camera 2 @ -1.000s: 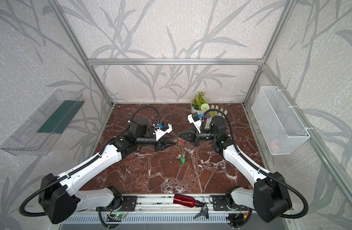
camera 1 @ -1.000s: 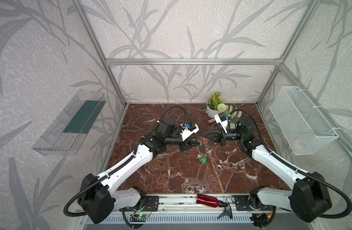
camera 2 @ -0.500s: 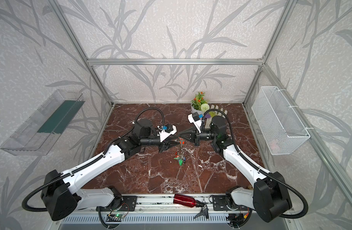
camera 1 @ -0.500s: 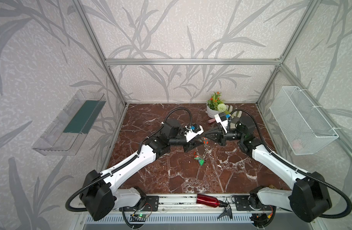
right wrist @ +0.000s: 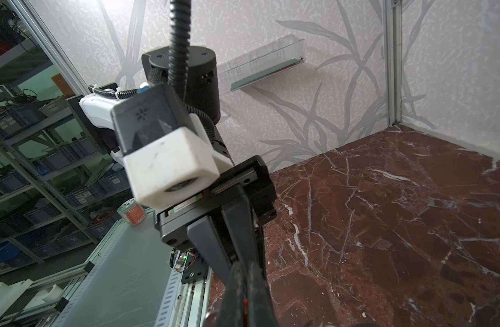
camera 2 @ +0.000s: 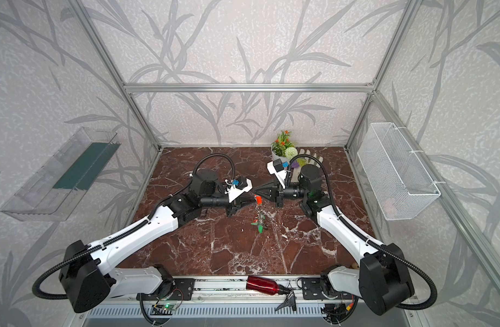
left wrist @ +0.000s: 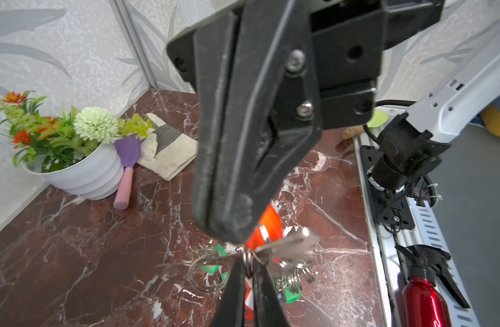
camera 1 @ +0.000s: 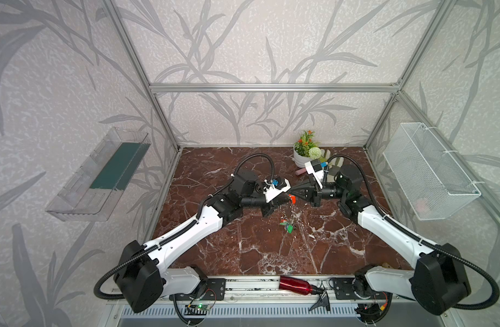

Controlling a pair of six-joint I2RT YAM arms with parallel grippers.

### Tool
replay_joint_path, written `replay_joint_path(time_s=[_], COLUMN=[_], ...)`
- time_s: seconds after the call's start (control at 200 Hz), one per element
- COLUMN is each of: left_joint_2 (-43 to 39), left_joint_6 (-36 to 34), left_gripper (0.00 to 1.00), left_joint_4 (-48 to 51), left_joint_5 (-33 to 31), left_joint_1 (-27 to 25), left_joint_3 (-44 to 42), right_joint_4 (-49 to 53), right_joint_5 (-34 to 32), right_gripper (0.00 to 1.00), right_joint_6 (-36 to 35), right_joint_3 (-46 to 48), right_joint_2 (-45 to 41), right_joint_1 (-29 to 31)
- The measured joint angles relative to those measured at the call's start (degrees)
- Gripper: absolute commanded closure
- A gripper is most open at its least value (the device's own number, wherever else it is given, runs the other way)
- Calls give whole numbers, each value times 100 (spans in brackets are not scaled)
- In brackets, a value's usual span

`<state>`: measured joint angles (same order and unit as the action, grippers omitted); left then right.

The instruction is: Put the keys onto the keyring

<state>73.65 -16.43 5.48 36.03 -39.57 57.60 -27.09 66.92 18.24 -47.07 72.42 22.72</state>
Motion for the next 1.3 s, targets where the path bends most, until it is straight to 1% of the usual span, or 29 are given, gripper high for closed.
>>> replay_joint_path(time_s=[0.22, 0.5, 0.77, 0.895, 1.08, 1.3], left_joint_2=[2, -13, -398, -573, -619, -748], left_joint_6=[2, 127, 367, 417, 431, 546], left_gripper=[100, 100, 100, 100, 100, 100], left_joint_4=[9, 11, 101, 120, 136, 57], left_joint_5=[-35, -177, -640, -664, -686, -728], left_joint_1=[-2, -2, -2, -4, -17, -50], left_joint_3=[0, 2, -28, -61, -129, -203], right_joint_4=[-7, -9, -26, -96, -136, -363], right_joint_5=[13, -9, -168, -264, -387, -389], right_gripper=[100, 100, 100, 100, 100, 100], right_joint_6=[33, 26, 39, 63, 83, 214], right_joint_3=[2, 20, 205, 275, 398, 560], right_joint_2=[4, 26, -72, -164, -225, -212], right_joint_1=[11, 9, -142, -201, -234, -229])
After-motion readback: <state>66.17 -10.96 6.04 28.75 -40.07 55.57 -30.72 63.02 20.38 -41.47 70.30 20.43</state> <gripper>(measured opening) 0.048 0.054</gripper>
